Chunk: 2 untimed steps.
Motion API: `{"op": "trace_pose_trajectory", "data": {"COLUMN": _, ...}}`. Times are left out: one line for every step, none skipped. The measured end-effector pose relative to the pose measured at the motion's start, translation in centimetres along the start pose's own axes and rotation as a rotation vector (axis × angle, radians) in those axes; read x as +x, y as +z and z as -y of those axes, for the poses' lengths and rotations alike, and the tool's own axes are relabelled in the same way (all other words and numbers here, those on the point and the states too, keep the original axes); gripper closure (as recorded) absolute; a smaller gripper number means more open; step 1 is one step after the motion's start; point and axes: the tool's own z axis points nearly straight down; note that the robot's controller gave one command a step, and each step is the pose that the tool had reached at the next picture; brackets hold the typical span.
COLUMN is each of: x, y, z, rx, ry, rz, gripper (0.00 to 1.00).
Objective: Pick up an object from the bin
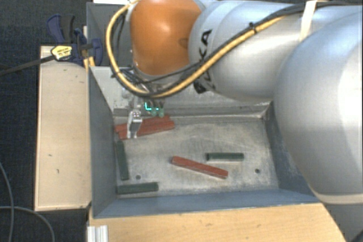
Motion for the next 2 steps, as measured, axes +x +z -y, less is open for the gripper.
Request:
{"op": "trace_pose_trajectory", "data": {"x": -0.2, "y": -0.5, "z": 0.1, "rx": -0.002, "ry": 0.005, "rz": 0.008, "gripper": 0.0}}
{"op": "trace_pose_trajectory", "data": {"x": 0.7, "y": 6.2, "z": 1.8, "rx": -0.003, "ry": 0.027, "rz": 0.011, "gripper": 0.0}}
